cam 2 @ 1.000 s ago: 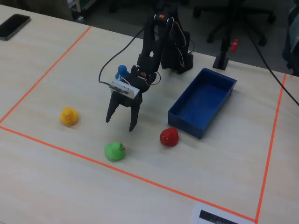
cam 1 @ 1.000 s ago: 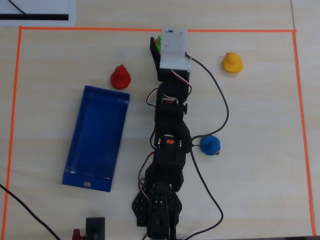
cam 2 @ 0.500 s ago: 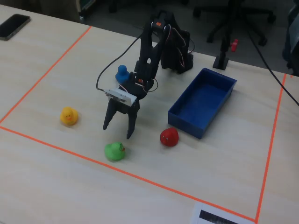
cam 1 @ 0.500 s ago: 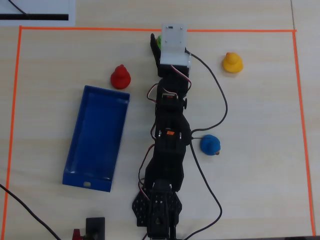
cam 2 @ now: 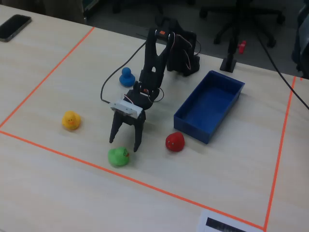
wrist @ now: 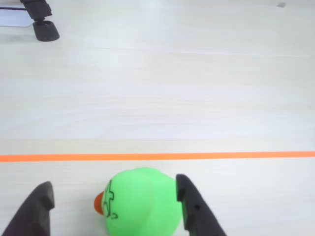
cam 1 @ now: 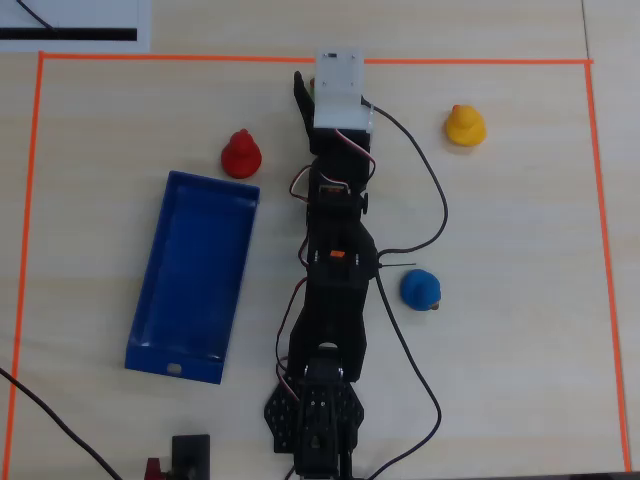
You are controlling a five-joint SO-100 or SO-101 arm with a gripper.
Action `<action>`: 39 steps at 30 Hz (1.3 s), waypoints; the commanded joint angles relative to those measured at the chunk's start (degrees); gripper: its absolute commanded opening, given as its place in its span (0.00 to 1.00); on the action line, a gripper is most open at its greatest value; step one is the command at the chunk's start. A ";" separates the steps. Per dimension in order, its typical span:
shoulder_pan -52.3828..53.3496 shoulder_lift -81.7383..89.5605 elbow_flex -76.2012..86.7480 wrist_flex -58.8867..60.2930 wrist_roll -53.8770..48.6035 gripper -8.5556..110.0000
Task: Grasp green duck and put it into box.
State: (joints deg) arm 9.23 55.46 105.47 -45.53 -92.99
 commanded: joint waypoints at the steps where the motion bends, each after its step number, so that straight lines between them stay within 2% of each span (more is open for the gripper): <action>1: -0.62 -0.70 -3.96 -0.09 -0.18 0.36; 17: -0.26 -9.32 -10.90 1.49 0.35 0.36; 23: -0.62 -11.51 -10.63 1.93 0.00 0.31; 25: -0.79 -11.60 -10.63 2.46 0.35 0.23; 27: -0.97 -11.34 -10.72 2.90 1.41 0.08; 29: -0.97 -10.46 -10.81 4.04 2.37 0.07; 35: -0.88 -3.16 -10.72 15.38 8.70 0.07; 39: -1.05 8.79 -13.97 36.83 20.30 0.07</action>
State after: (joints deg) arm 8.44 52.29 95.45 -26.37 -81.65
